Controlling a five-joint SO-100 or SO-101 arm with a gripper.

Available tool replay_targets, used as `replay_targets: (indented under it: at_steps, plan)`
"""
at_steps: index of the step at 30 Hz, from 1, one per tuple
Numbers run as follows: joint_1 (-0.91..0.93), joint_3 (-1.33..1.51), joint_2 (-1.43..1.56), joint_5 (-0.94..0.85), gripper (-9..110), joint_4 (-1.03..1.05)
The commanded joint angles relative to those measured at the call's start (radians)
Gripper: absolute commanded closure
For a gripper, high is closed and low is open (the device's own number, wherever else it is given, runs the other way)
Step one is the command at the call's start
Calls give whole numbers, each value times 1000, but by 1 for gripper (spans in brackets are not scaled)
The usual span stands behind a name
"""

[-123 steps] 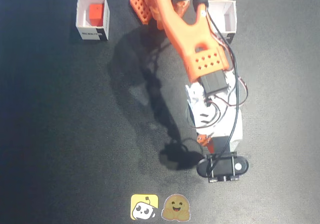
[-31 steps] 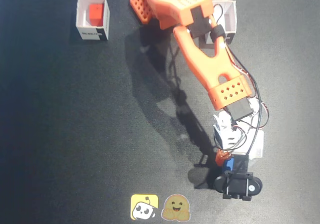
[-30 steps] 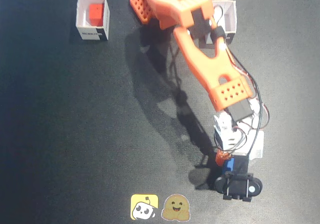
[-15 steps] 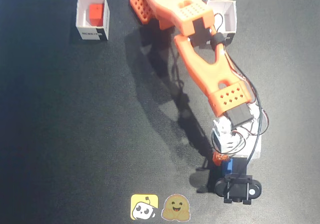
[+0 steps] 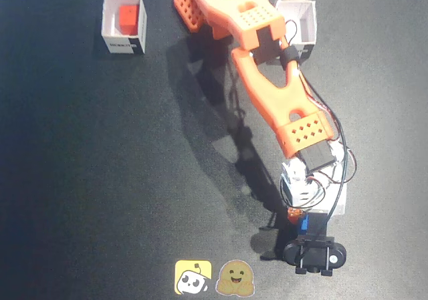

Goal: Put the red cube in the right box and the blue cube in the left box.

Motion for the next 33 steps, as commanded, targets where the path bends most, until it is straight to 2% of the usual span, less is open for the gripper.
replay_targets:
  at_steps: [1,16,20,33]
  plan:
    - [9,-52,17,15,96,-5]
    - [12,137,213,-28,94,18]
    - [11,321,322,-43,94,-84]
    - [-35,655,595,-83,93,-152]
